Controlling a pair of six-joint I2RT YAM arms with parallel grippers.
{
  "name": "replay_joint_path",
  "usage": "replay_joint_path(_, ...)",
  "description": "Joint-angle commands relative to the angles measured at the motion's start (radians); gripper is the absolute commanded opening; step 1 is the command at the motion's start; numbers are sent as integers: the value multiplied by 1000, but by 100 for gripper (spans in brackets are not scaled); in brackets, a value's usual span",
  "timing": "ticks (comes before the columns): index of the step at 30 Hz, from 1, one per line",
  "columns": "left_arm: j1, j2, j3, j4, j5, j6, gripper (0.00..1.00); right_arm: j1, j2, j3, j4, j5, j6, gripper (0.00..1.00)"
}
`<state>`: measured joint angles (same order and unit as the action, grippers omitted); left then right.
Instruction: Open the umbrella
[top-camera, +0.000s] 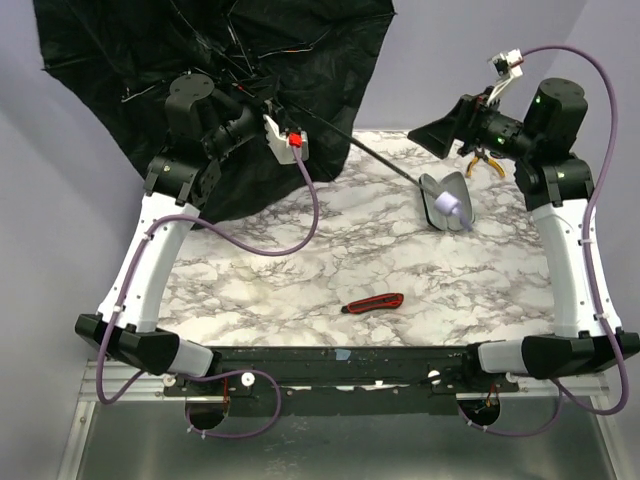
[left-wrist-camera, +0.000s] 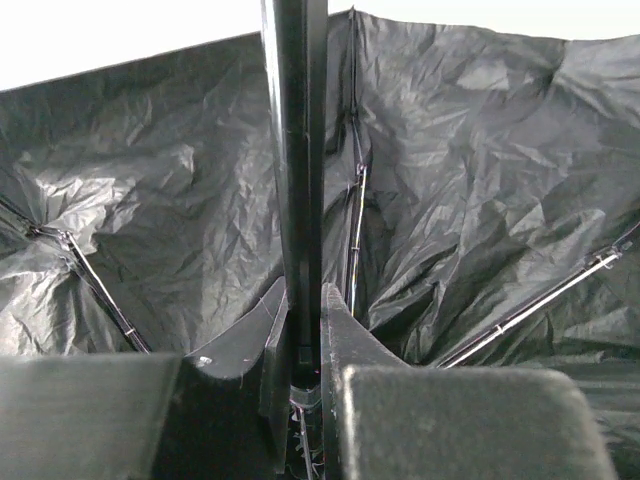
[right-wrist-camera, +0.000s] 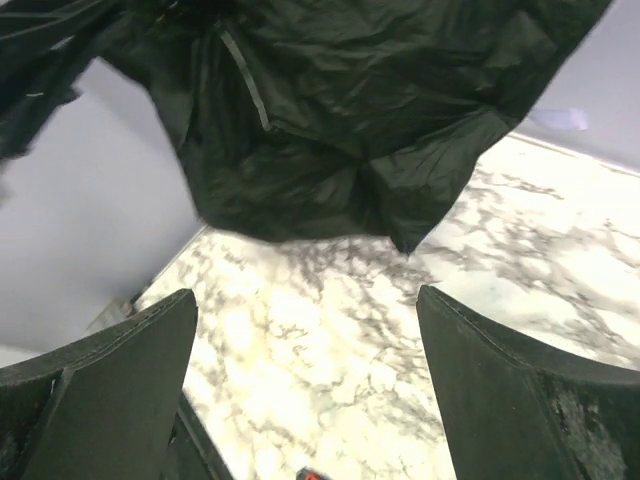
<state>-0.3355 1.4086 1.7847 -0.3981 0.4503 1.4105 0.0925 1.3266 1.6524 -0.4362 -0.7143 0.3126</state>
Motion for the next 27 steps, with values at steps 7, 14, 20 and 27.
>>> replay_joint_path(7,17,97,-72,364,-252,474,0,67,95,201,-392,-248,-138,93)
replay_joint_path(14,27,113,-84,413,-191,525,0,156,161,290,-471,-191,-196,93)
replay_joint_path(20,31,111,-97,418,-154,534,0,293,190,271,-556,52,-358,93)
replay_joint_path(27,42,112,-107,429,-133,538,0,375,222,267,-599,199,-445,85)
